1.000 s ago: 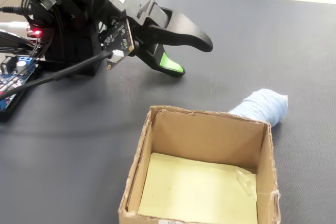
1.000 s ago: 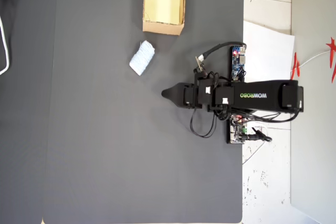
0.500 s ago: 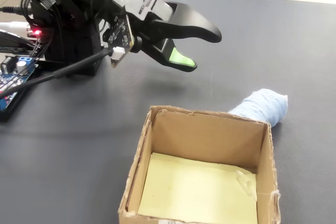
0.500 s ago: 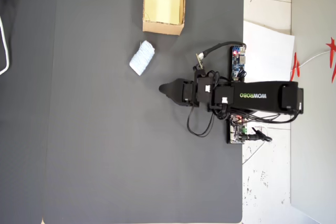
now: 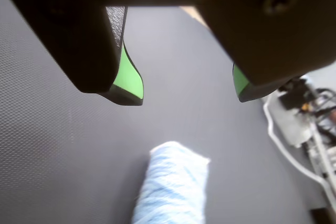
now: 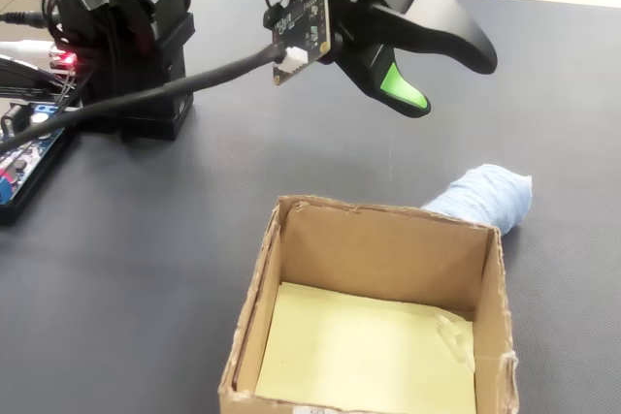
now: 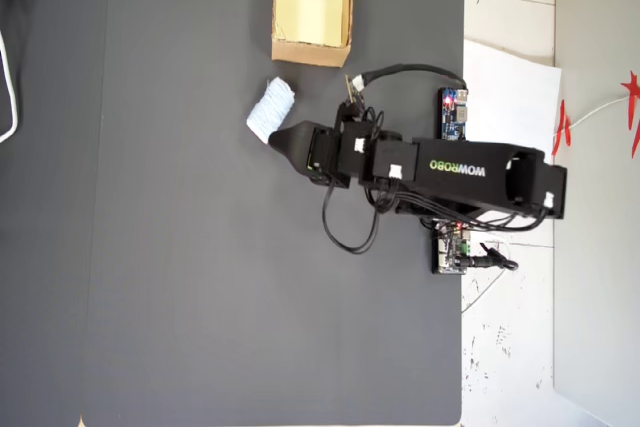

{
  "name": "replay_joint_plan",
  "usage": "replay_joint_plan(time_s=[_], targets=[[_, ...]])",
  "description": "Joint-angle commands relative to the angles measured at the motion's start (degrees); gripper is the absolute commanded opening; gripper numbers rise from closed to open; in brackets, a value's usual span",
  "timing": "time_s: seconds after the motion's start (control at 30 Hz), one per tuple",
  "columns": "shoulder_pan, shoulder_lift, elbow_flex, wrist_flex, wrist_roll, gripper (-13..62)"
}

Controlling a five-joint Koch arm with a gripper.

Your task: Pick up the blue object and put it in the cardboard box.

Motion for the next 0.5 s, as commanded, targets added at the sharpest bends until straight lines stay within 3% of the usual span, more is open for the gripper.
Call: replay_joint_plan(time_s=[0.0, 0.47], targets=[[1.85, -2.99, -7.38, 0.26, -1.41, 33.7], [8.79, -27.6, -24.17, 3.16, -3.87, 33.7]])
